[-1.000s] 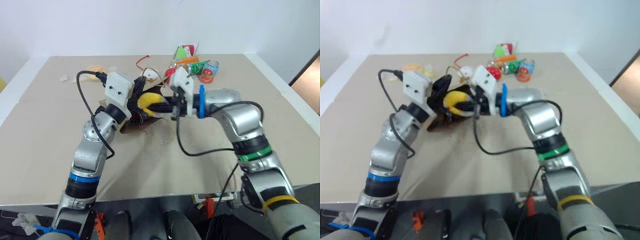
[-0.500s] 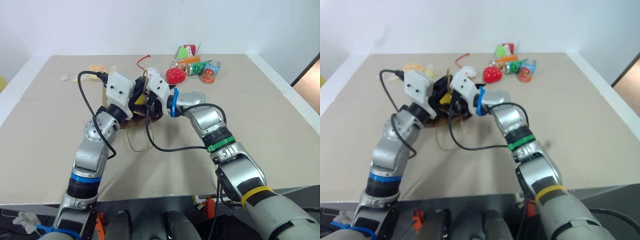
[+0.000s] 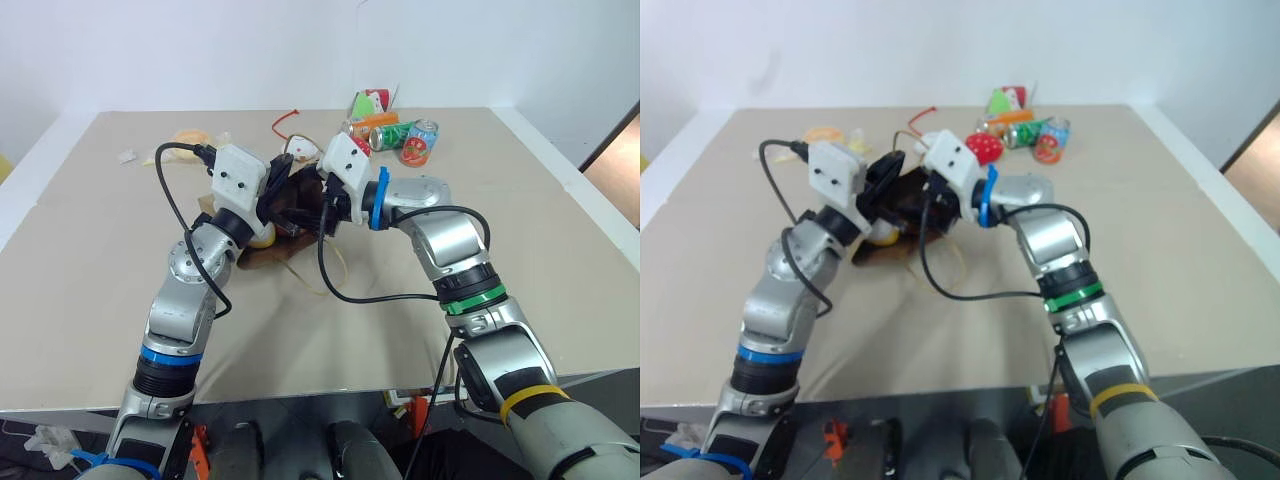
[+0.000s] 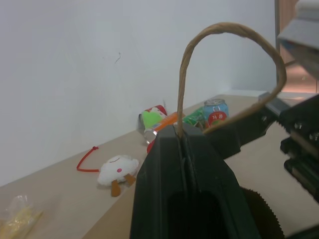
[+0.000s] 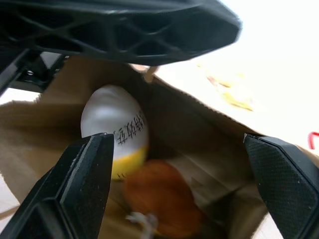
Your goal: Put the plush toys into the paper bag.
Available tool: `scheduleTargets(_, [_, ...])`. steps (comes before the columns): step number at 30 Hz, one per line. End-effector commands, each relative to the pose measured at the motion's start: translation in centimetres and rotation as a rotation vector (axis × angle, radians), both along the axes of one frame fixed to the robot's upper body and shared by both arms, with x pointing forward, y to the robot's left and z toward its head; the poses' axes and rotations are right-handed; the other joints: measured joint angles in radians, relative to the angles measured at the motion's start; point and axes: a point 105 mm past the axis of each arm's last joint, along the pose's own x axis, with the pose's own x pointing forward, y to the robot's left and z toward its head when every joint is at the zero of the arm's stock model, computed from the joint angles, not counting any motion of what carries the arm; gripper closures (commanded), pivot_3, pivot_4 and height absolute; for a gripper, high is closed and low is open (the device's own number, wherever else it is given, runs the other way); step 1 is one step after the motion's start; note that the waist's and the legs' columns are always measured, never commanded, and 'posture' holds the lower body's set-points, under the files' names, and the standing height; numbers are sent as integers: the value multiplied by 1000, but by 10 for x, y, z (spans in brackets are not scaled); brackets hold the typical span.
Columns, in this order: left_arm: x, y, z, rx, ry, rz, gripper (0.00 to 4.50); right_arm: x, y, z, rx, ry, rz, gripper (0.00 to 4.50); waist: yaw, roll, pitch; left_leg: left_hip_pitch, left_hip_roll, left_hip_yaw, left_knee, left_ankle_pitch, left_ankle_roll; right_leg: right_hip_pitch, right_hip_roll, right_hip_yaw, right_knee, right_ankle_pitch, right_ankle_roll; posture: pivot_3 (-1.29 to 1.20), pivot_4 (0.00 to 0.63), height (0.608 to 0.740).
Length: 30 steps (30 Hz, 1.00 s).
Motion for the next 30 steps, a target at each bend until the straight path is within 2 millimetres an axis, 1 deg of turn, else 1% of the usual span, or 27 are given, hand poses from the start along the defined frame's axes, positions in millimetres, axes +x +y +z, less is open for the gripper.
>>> scheduleTargets(1, [-3,1,14,-5,-50,-2,4500,-3,-27,20,33,-33,-54,33,0,0,0,0,0,0,0,0,0,0,0,0,0,0,0,0,150,740])
scheduleTargets(3, [-3,3,13,-1,-51,3,4500,-8,-42,18,23,6,-74,33,2,0,0,0,0,0,0,0,0,0,0,0,0,0,0,0,150,740])
scheduleTargets(6, [-4,6,12,6,-49,9,4500,-24,-52,7,-4,110,-48,33,2,0,0,0,0,0,0,0,0,0,0,0,0,-1,-1,0,150,740])
scheduleTargets(8, [-5,6,11,8,-49,11,4500,-41,-55,-7,-36,194,2,33,2,0,0,0,0,0,0,0,0,0,0,0,0,-1,0,0,150,740])
scheduleTargets(10, [-5,6,11,10,-49,10,4500,-53,-56,-23,-67,252,20,33,1,0,0,0,0,0,-1,0,0,0,0,0,0,-1,-1,0,150,740])
scheduleTargets(13, [-4,6,11,13,-52,10,4500,-61,-54,-46,-88,323,13,33,-1,0,0,0,0,0,-1,-1,0,0,0,0,0,-1,-1,0,150,740])
scheduleTargets(15, [-4,5,11,19,-56,7,4500,-63,-53,-56,-93,361,9,33,-1,0,0,1,0,1,0,0,0,-1,0,1,0,-2,-3,0,150,740])
scheduleTargets(16, [-4,4,11,21,-57,5,4500,-62,-52,-60,-78,378,-2,419,-1,0,0,1,0,0,0,0,0,0,0,1,0,-3,-3,0,150,740])
scheduleTargets(17, [-4,4,12,21,-58,3,4500,-60,-50,-64,-71,388,-15,571,-1,0,0,1,0,0,0,0,0,0,0,1,0,-3,-3,0,150,740])
scheduleTargets(20, [-5,3,12,24,-61,-1,4500,-56,-50,-73,-84,392,-38,1478,-1,0,0,1,0,2,2,0,0,0,0,3,0,-2,-3,0,150,740])
scheduleTargets(21, [-5,3,12,25,-62,-1,4500,-54,-50,-75,-88,388,-48,2076,0,0,0,2,0,2,2,0,0,1,0,4,0,-2,-2,0,150,740])
scheduleTargets(22, [-4,4,12,26,-62,0,4500,-50,-50,-76,-80,377,-67,2276,0,0,0,2,0,2,2,0,0,1,0,4,0,-2,-2,0,150,740])
scheduleTargets(23, [-4,4,13,26,-62,1,4500,-46,-51,-76,-73,362,-83,2619,0,0,0,2,0,2,2,0,0,1,0,4,0,-2,-2,0,150,740])
scheduleTargets(27, [-3,4,13,26,-62,1,4500,-37,-53,-70,-46,325,-105,4465,0,0,0,1,0,2,1,0,0,0,0,4,0,-2,-2,0,150,740])
scheduleTargets(28, [-3,3,12,26,-62,1,4500,-35,-54,-65,-31,305,-99,4465,0,0,0,1,0,2,1,0,0,0,0,4,0,-2,-2,0,150,740])
scheduleTargets(30, [-3,3,13,27,-62,0,4500,-33,-57,-45,19,245,-70,4465,0,0,0,1,0,2,1,0,0,0,0,4,0,-2,-2,0,150,740])
